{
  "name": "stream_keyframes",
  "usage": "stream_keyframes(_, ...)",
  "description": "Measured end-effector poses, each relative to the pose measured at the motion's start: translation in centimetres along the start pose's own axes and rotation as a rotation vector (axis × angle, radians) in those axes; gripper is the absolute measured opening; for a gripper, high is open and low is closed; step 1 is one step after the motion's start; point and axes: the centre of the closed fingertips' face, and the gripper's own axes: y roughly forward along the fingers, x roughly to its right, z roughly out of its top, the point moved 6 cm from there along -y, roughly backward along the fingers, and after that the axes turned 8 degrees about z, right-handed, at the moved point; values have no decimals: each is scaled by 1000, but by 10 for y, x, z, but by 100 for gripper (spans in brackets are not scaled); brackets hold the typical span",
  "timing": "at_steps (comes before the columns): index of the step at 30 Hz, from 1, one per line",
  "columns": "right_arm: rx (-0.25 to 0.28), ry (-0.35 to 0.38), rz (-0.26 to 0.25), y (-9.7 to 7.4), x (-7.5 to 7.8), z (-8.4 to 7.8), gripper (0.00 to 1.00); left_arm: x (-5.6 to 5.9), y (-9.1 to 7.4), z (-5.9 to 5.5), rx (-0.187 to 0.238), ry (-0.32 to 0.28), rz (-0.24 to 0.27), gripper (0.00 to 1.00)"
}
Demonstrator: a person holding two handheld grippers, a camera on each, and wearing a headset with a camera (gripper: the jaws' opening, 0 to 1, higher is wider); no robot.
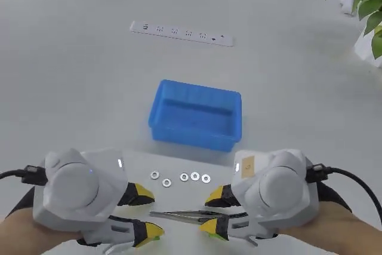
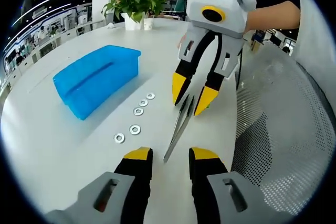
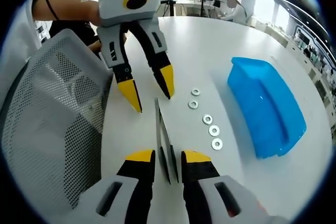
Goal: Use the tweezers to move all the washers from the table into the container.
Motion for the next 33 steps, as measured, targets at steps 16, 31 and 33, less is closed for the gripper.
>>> stream_keyframes(16, -128, -153, 40, 4, 5, 5, 12, 0, 9, 10, -89, 266, -46, 7)
stream_keyframes(31, -105, -222, 4, 4, 2, 4, 7, -3, 8, 8, -76, 270, -37, 7)
stream_keyframes(33, -83, -208, -5, 4, 2, 3, 6, -5, 7, 8, -77, 278, -31, 8)
